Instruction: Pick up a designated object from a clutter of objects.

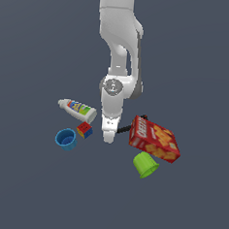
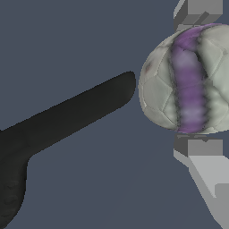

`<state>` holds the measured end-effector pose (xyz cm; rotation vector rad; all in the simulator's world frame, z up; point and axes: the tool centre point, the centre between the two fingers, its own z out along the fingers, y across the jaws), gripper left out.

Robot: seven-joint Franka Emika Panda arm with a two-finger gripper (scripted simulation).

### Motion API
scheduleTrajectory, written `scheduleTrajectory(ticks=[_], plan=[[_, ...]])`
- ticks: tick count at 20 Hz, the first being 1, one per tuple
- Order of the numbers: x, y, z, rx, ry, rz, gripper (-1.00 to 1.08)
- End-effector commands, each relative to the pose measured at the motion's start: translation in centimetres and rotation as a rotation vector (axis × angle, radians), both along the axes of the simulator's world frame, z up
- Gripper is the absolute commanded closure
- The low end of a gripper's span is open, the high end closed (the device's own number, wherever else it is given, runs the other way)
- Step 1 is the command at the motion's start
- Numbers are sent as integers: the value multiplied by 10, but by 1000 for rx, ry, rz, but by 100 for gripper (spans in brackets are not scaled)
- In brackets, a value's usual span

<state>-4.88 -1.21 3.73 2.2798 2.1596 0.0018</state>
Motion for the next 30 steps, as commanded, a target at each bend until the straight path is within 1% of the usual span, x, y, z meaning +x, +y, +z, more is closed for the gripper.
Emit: scheduleTrajectory(ticks=[1,8,14,19,30], plan=[[0,0,1,0,0,0,108],[-1,1,18,0,0,0,108],[-4,3,52,0,0,1,108],[-6,5,93,0,0,1,108],[-12,11,202,1,1,1,108]])
